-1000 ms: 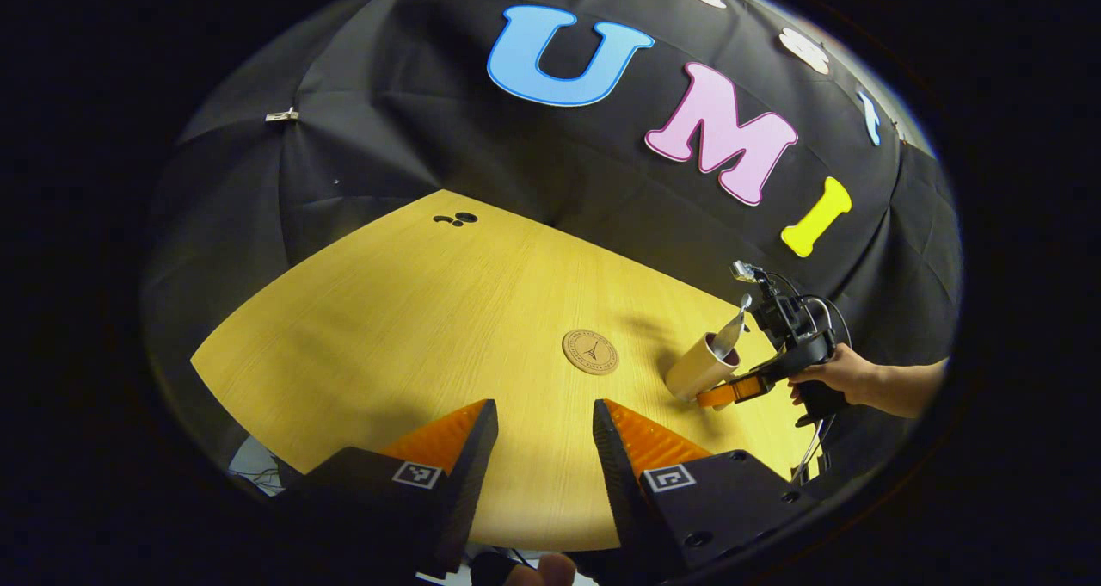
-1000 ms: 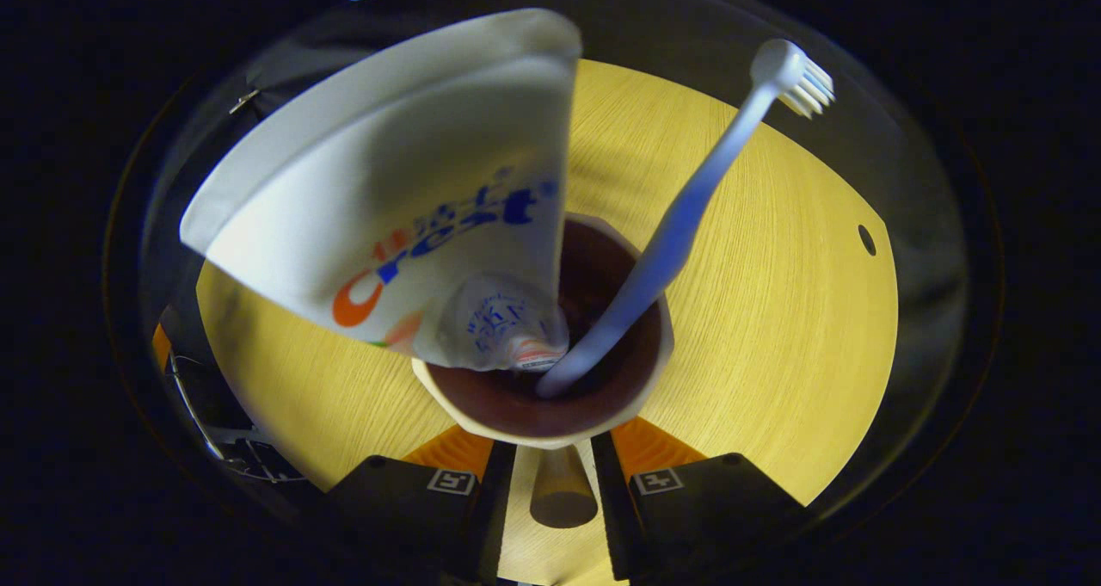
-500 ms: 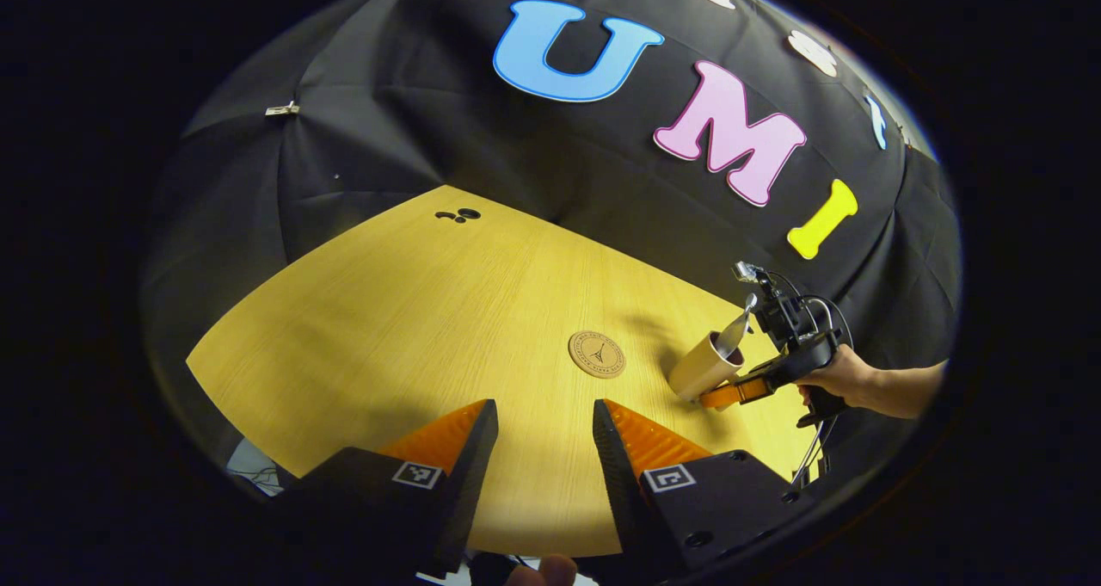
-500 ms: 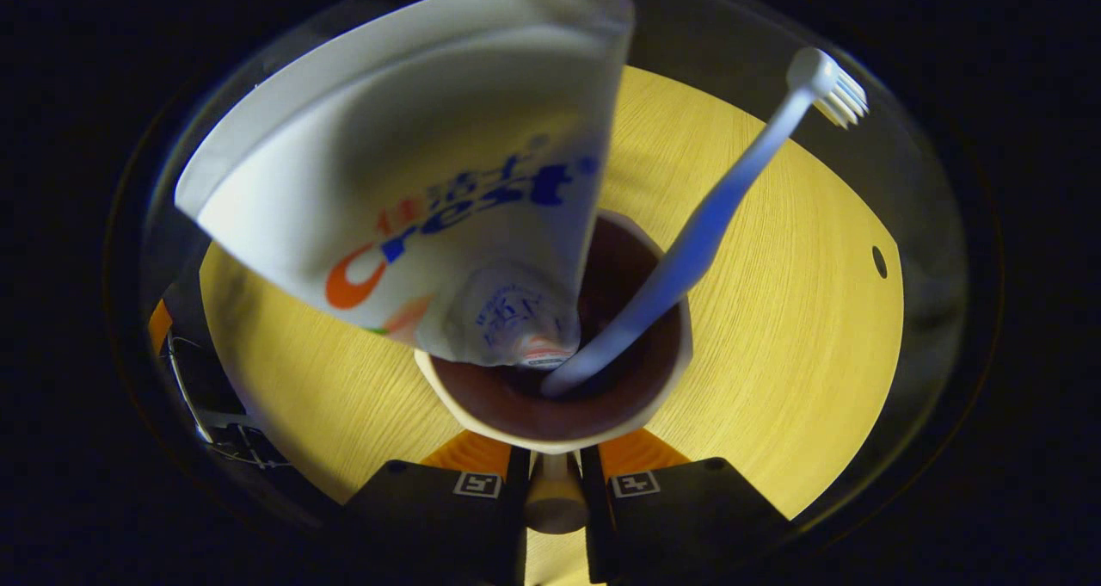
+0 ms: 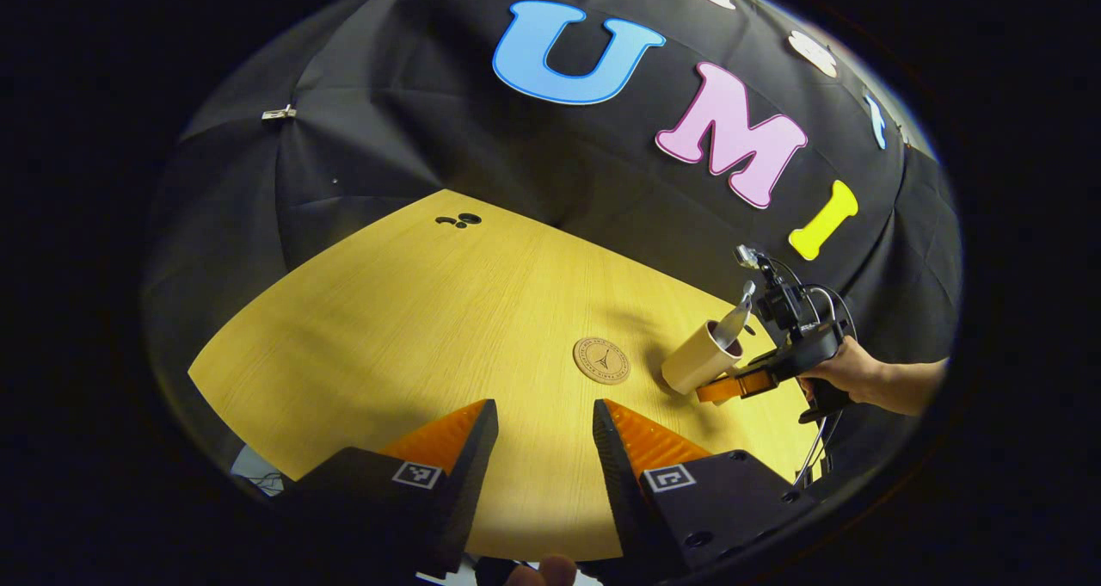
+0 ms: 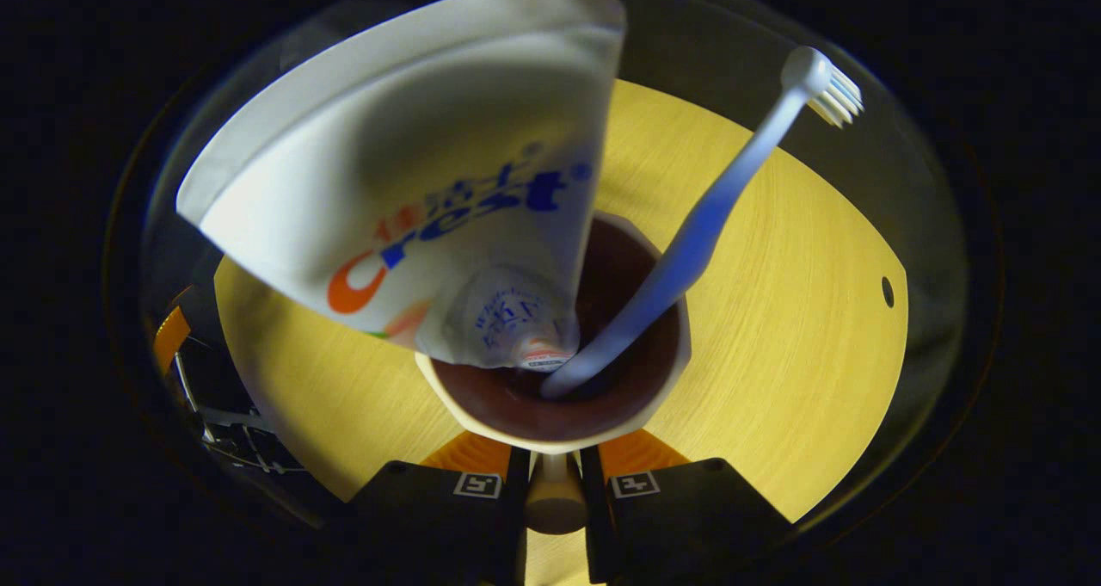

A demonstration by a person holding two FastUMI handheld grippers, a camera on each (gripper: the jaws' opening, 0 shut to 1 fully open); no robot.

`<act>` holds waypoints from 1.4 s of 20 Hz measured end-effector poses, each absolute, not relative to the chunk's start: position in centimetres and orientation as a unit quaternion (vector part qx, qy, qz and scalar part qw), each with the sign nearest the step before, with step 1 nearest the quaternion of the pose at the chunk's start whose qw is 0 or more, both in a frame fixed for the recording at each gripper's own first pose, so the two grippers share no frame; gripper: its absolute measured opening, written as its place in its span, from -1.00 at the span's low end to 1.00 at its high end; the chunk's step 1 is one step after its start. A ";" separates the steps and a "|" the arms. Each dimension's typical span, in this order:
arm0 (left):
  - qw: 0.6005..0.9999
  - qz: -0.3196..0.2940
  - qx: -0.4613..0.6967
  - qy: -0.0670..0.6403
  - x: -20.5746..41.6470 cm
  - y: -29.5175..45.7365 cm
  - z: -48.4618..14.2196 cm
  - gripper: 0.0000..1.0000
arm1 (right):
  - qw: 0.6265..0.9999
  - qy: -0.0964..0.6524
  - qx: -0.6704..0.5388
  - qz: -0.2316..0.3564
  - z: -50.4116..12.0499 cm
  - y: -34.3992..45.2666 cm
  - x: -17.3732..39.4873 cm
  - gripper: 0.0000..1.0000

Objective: Put the toothbrush and toothpaste on the desktop into the cup, then pick up the cup and place it on the coaster on the desktop.

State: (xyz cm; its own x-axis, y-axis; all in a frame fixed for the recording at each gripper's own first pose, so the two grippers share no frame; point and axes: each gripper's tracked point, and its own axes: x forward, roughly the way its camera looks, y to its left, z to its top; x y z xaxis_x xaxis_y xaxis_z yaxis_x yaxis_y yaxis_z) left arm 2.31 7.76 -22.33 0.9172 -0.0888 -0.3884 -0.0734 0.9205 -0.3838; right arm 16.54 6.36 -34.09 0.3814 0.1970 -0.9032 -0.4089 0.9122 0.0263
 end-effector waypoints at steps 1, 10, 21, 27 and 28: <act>0.959 -0.002 -0.199 0.203 2.2 8.0 -22.3 0.40 | 0.825 0.523 -0.101 0.189 -33.9 7.2 16.9 -0.39; 0.959 0.019 -0.199 0.202 0.5 9.3 -22.6 0.40 | 0.811 0.520 -0.124 0.240 -33.9 14.4 18.9 -0.48; 0.954 0.043 -0.214 0.205 -0.6 11.1 -23.3 0.40 | 0.795 0.527 -0.150 0.259 -34.7 17.7 19.2 -0.39; 0.954 0.043 -0.213 0.206 -0.8 10.8 -23.3 0.40 | 0.788 0.535 -0.163 0.258 -35.3 17.8 19.1 -0.39; 0.954 0.043 -0.211 0.207 -0.8 10.8 -23.4 0.40 | 0.791 0.530 -0.165 0.258 -35.4 18.1 19.6 -0.38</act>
